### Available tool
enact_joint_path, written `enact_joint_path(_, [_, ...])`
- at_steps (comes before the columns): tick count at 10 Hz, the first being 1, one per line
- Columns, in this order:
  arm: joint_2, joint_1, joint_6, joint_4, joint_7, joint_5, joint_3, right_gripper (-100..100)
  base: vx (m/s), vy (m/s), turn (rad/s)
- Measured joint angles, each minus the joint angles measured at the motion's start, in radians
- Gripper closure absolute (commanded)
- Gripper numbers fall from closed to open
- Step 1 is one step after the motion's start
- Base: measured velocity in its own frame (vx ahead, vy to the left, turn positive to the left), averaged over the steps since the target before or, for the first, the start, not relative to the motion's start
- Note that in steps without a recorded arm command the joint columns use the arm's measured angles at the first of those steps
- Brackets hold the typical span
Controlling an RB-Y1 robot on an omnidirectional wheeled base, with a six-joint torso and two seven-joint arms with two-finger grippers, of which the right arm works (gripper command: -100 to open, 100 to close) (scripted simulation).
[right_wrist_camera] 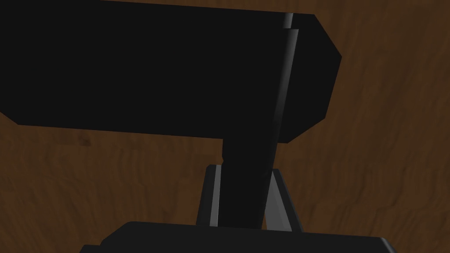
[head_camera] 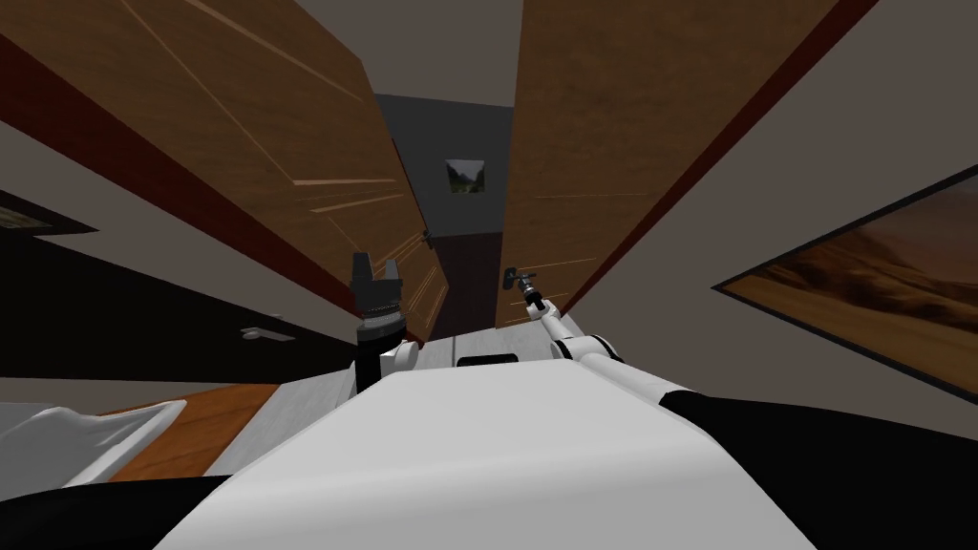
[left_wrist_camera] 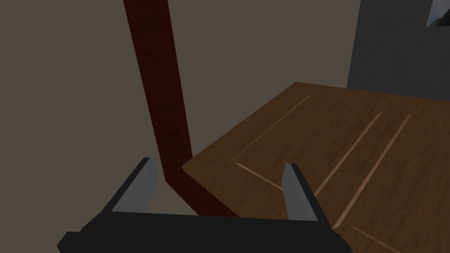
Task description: Push the door open
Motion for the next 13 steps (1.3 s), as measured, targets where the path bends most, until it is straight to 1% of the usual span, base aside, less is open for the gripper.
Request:
enact_joint_path(3, [0.0, -0.001, 0.001, 0.0, 0.0, 0.0, 0.0, 100, 0.0, 0.0, 0.0])
enact_joint_path(4, [0.0, -0.001, 0.001, 0.0, 0.0, 0.0, 0.0, 100, 0.102, 0.037, -0.036])
enact_joint_path(5, [0.002, 0.002, 0.004, 0.005, 0.003, -0.001, -0.003, 100, 0.16, 0.08, -0.043])
enact_joint_path(6, [0.003, 0.016, 0.012, -0.007, 0.005, -0.002, -0.005, 100, 0.172, 0.108, -0.057])
enact_joint_path(7, [0.004, 0.021, 0.019, -0.012, 0.01, -0.005, -0.012, 100, 0.188, 0.082, -0.048])
enact_joint_path(8, [0.003, 0.022, 0.015, -0.007, 0.016, -0.008, -0.021, 100, 0.178, 0.089, -0.027])
enact_joint_path(9, [-0.001, 0.011, 0.005, 0.014, 0.022, -0.013, -0.031, 100, 0.16, 0.085, -0.038])
enact_joint_path(10, [-0.005, -0.005, -0.012, 0.041, 0.03, -0.019, -0.045, 100, 0.123, 0.035, -0.023])
enact_joint_path(11, [-0.005, 0.002, -0.007, 0.023, 0.031, -0.02, -0.047, 100, 0.158, 0.058, -0.042])
enact_joint_path(12, [-0.001, 0.002, 0.002, 0.02, 0.037, -0.023, -0.055, 100, 0.188, 0.086, -0.054])
enact_joint_path(13, [-0.003, 0.011, 0.007, 0.011, 0.04, -0.026, -0.06, 100, 0.18, 0.108, -0.065])
